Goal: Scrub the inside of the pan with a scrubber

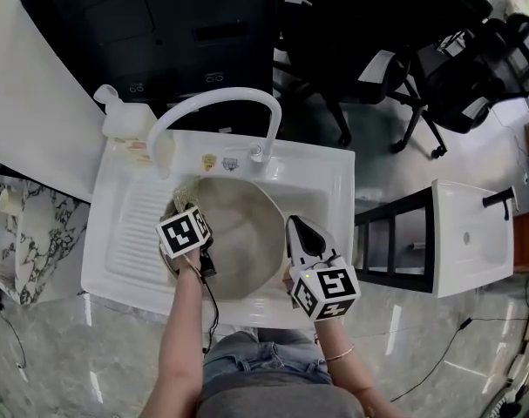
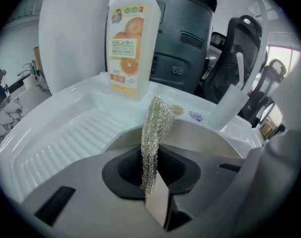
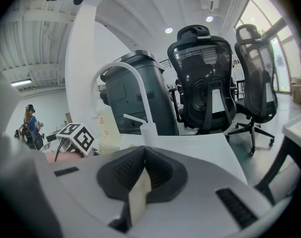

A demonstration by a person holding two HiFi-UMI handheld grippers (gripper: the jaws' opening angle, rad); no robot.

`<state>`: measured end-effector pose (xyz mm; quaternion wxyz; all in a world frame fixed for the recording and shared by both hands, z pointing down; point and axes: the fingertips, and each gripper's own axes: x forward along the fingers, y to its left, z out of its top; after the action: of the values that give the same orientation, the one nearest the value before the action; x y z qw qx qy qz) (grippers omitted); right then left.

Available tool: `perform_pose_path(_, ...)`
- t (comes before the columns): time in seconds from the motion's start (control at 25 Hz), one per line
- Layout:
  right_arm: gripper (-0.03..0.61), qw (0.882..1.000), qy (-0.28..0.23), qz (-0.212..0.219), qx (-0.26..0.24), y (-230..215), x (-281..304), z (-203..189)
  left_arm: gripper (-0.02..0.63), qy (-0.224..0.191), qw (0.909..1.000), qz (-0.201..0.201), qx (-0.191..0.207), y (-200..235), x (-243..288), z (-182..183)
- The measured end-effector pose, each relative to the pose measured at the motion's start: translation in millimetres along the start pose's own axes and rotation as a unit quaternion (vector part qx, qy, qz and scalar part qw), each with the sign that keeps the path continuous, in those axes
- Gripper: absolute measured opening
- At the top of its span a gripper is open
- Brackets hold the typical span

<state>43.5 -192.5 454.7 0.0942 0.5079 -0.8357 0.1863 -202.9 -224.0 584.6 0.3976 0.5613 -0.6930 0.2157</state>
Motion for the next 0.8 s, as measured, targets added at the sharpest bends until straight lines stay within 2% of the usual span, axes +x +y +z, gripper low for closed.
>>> perform_pose_path(0.36,0.011,1.0,-0.007,0.017,-0.006,27,-10,2,0.067,-0.04,0.9979,0.001,-0.051,21,-43,5)
perform_pose_path(0.48,0.011,1.0,-0.008,0.02,-0.01,37,-17,-1,0.066,-0.056,0.9977,-0.032,-0.025,19,-65,7)
perform_pose_path(0.56,0.011,1.0,-0.008,0.021,-0.012,42,-23,-3,0.067,-0.054,0.9953,-0.069,0.04,9,-78,8)
perform_pose_path(0.64,0.011,1.0,-0.01,0.02,-0.014,45,-30,-5,0.067,-0.044,0.9845,-0.091,0.143,-2,-85,10)
perform_pose_path(0.72,0.011,1.0,-0.014,0.015,-0.013,46,-37,-6,0.066,-0.043,0.9627,-0.072,0.257,-7,-84,17)
perform_pose_path(0.8,0.011,1.0,-0.017,0.011,-0.012,48,-43,-7,0.066,-0.041,0.9353,-0.046,0.349,-11,-80,23)
